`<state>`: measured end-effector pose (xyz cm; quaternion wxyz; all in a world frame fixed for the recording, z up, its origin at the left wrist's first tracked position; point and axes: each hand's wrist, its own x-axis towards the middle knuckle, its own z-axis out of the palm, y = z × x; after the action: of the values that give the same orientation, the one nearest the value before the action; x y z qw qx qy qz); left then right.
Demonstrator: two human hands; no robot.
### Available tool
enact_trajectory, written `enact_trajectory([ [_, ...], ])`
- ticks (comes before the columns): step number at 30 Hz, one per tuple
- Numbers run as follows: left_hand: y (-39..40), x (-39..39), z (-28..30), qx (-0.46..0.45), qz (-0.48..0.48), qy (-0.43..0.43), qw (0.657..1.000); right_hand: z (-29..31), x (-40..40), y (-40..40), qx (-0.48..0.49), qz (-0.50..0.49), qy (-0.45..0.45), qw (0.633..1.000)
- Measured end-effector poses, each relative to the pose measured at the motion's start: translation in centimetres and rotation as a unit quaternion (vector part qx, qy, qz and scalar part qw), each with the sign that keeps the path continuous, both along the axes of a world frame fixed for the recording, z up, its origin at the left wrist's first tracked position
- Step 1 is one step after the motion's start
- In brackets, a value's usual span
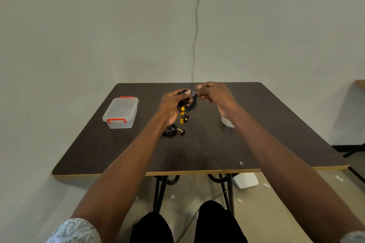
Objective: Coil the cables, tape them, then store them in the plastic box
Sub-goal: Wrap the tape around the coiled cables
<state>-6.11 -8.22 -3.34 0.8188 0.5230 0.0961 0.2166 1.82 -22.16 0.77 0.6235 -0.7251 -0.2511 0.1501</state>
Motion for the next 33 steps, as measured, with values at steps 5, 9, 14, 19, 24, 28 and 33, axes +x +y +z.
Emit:
enact_trajectory([
  [5,-0.2,0.4,0.2,0.0,0.021,0.026,0.999,-0.1,-0.3,0.7,-0.051,0.009,-0.013,0.999],
  [9,-0.2,0.8,0.4,-0.009,0.045,0.067,0.997,0.0,0.1,0.4,-0.062,0.053,0.033,0.996],
  [14,-0.6,1.1,1.1,0.013,0.04,0.088,0.995,-0.6,0.0,0.5,-0.049,0.023,0.008,0.999],
  [19,-0.1,0.9,1.1,0.054,-0.035,0.12,0.991,-0.8,0.2,0.1,-0.027,0.02,-0.029,0.999],
  [24,0.6,0.8,2.0,0.129,-0.088,0.157,0.975,-0.6,1.5,-0.1,-0.036,0.051,-0.017,0.998],
  [28,0.8,1.1,2.4,0.095,-0.08,0.154,0.98,-0.9,2.5,-0.6,0.016,0.079,0.089,0.993],
  [33,0.7,1.3,2.2,0.096,-0.072,0.155,0.981,-1.7,2.9,-1.0,0.033,0.08,0.151,0.985],
])
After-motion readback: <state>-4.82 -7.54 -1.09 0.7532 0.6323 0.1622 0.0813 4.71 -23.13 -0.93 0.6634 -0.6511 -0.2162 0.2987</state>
